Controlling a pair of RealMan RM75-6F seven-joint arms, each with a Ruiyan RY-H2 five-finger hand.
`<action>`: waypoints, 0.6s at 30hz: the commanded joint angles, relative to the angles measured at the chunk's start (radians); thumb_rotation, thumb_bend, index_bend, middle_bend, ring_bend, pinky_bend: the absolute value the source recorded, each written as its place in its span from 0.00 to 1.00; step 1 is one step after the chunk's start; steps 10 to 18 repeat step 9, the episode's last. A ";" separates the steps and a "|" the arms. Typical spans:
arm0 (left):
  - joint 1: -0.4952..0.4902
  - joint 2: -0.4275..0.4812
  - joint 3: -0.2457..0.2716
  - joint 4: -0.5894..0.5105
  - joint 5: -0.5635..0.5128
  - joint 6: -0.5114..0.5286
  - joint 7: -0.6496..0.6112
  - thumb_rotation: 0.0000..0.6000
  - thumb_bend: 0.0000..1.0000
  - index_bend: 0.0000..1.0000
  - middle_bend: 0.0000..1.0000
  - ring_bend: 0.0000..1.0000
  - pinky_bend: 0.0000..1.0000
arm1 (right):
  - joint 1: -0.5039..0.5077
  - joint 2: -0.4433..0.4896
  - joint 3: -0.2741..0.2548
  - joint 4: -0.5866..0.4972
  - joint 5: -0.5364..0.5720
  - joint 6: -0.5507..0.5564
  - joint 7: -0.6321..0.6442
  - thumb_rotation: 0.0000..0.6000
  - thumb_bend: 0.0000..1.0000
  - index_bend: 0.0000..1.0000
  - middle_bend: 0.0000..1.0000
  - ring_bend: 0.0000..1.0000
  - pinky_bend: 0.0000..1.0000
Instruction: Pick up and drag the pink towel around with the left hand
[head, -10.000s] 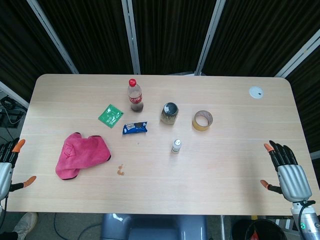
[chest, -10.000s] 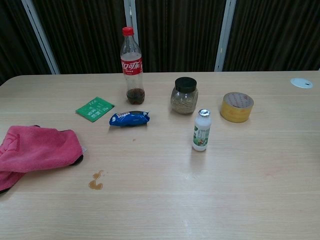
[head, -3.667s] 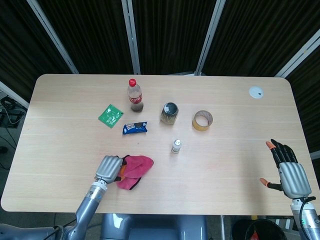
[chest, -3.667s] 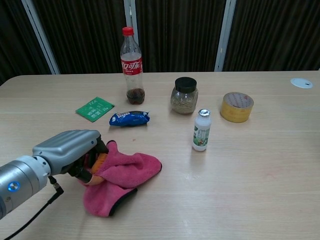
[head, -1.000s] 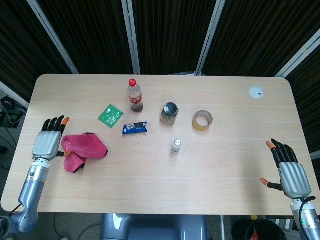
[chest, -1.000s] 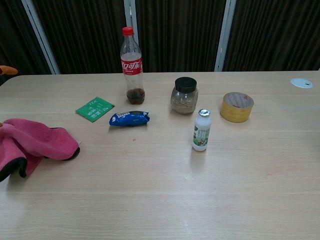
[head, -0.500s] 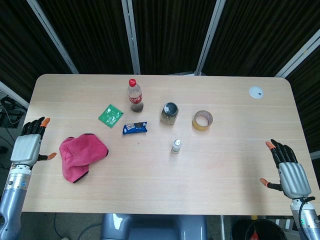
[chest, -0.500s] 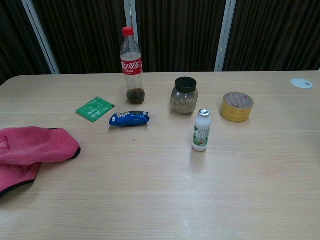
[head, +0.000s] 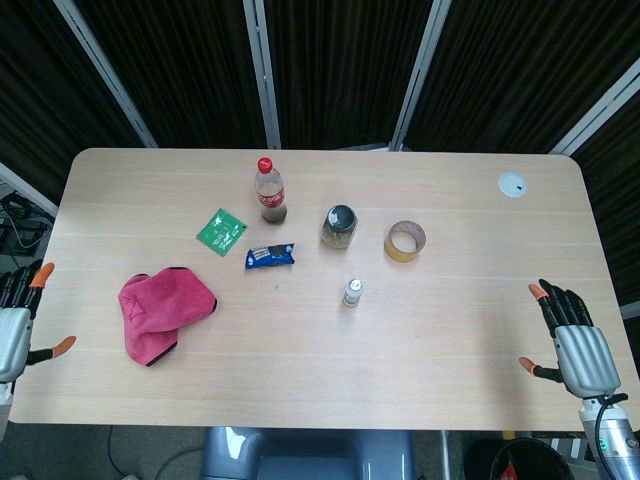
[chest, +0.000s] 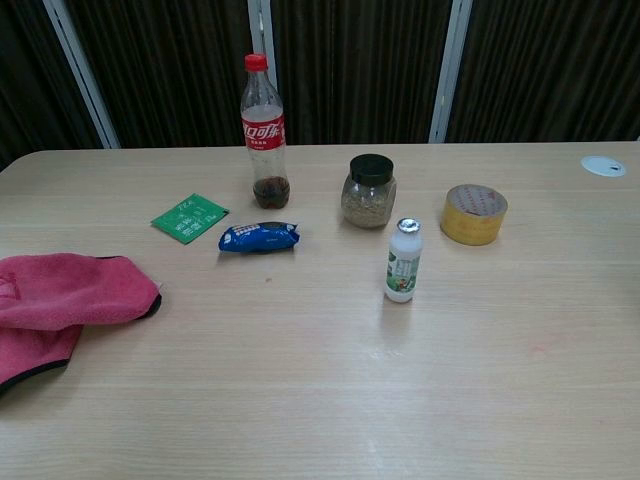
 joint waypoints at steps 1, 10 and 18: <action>0.051 0.006 0.028 0.030 0.057 0.061 -0.073 1.00 0.00 0.00 0.00 0.00 0.00 | 0.001 -0.004 -0.001 0.000 -0.002 0.001 -0.012 1.00 0.00 0.00 0.00 0.00 0.00; 0.054 0.008 0.020 0.028 0.039 0.011 -0.074 1.00 0.00 0.00 0.00 0.00 0.00 | -0.003 -0.005 -0.002 0.003 -0.009 0.011 -0.021 1.00 0.00 0.00 0.00 0.00 0.00; 0.054 0.008 0.020 0.028 0.039 0.011 -0.074 1.00 0.00 0.00 0.00 0.00 0.00 | -0.003 -0.005 -0.002 0.003 -0.009 0.011 -0.021 1.00 0.00 0.00 0.00 0.00 0.00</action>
